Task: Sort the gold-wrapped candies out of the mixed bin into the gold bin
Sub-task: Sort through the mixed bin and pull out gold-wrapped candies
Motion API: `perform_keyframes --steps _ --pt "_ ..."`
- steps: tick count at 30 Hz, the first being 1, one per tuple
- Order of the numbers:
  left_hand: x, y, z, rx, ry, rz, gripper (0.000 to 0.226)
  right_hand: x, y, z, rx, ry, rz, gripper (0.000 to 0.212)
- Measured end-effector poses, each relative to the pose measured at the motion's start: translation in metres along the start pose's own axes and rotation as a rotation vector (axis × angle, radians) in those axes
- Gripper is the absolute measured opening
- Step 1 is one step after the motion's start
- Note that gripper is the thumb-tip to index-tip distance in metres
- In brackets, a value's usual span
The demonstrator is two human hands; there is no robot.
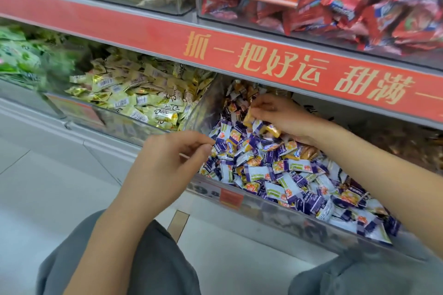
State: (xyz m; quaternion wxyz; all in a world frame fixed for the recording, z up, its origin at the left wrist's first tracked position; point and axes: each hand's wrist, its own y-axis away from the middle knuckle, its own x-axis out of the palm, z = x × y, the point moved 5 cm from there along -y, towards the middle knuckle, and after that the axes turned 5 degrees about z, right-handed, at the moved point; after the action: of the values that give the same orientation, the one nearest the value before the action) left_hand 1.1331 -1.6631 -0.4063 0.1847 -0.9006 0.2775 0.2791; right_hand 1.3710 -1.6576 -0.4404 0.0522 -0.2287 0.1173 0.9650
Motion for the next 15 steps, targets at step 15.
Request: perform_keyframes --steps 15 --pt "0.09 -0.085 0.006 -0.024 -0.649 0.592 0.029 -0.004 0.054 -0.011 0.399 -1.252 -0.038 0.007"
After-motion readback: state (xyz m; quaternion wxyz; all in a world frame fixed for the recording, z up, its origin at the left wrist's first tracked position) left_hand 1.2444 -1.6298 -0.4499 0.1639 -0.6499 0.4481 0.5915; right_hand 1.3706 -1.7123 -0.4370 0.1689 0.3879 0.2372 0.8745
